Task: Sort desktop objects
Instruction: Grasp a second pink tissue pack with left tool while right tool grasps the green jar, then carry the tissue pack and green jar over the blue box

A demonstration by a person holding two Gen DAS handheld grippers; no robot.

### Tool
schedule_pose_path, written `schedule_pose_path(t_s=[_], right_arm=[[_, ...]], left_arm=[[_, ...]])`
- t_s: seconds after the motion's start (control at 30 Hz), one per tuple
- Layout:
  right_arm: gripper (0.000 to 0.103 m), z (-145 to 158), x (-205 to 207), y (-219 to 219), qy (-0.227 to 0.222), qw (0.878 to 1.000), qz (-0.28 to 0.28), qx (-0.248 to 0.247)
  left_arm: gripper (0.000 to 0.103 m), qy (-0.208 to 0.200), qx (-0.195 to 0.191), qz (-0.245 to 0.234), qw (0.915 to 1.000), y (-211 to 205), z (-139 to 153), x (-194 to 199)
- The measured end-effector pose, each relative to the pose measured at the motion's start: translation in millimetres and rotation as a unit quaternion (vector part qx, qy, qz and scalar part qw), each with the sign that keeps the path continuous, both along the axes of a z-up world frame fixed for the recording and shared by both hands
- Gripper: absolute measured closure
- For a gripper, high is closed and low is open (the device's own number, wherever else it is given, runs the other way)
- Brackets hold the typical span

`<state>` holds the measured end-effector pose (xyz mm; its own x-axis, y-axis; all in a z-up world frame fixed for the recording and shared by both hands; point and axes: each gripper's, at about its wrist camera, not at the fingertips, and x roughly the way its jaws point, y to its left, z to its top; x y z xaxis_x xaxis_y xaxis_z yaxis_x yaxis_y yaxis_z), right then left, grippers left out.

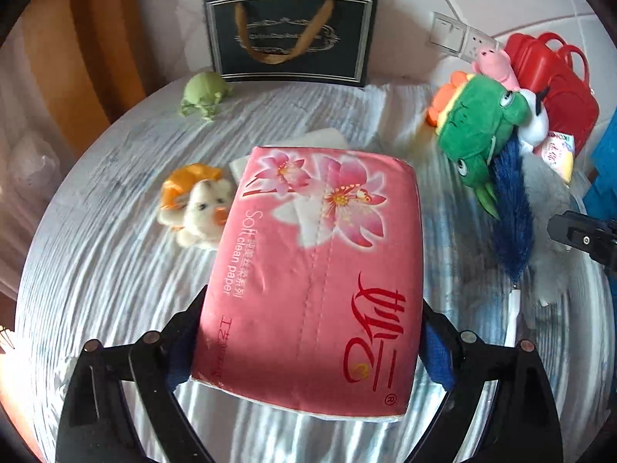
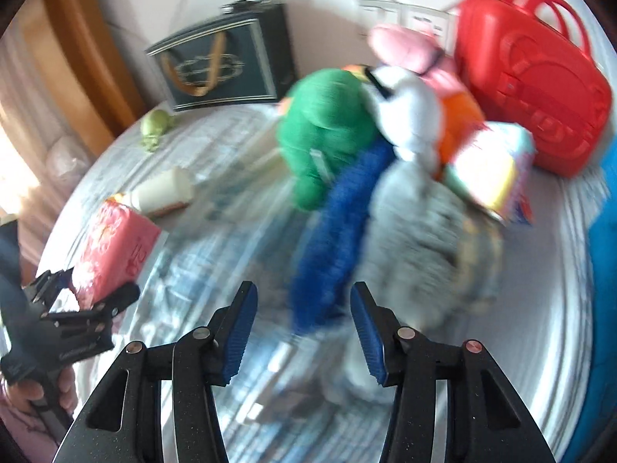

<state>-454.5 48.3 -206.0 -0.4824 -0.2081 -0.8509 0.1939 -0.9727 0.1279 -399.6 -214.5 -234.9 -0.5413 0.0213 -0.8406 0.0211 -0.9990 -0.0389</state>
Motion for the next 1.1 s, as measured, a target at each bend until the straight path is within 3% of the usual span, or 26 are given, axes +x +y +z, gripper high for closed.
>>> schedule_pose_path(t_s=[0.13, 0.23, 0.33, 0.4, 0.5, 0.63, 0.9, 1.1], right_arm=[[0.053, -13, -19, -48, -0.006, 0.999, 0.048, -0.017], [0.053, -28, -29, -88, -0.012, 0.996, 0.086, -0.019], [0.053, -41, -36, -124, -0.02, 0.992, 0.125, -0.02], [0.051, -45, -37, -146, -0.018, 0.988, 0.151, -0.02], [0.041, -48, -37, -173, -0.009, 0.982, 0.185, -0.026], [0.04, -60, -44, -207, -0.005, 0.977, 0.212, -0.01], [0.047, -77, -51, -227, -0.007, 0.975, 0.22, 0.003], [0.047, -56, -33, -215, 0.011, 0.977, 0.214, 0.006]], left_arm=[[0.01, 0.005, -0.031, 0.069, 0.9971, -43, -7, 5], [0.01, 0.005, -0.031, 0.111, 0.9934, -69, -14, 0], [0.01, 0.017, 0.008, 0.117, 0.993, -86, -12, 10], [0.01, 0.018, -0.011, 0.12, 0.9926, -91, -12, 14], [0.01, 0.011, -0.052, 0.143, 0.9883, -99, -25, 12], [0.01, -0.009, -0.026, 0.175, 0.9842, -113, -45, 4], [0.01, -0.004, -0.032, 0.183, 0.9825, -110, -51, -1], [0.01, 0.001, -0.02, 0.173, 0.9847, -104, -41, 8]])
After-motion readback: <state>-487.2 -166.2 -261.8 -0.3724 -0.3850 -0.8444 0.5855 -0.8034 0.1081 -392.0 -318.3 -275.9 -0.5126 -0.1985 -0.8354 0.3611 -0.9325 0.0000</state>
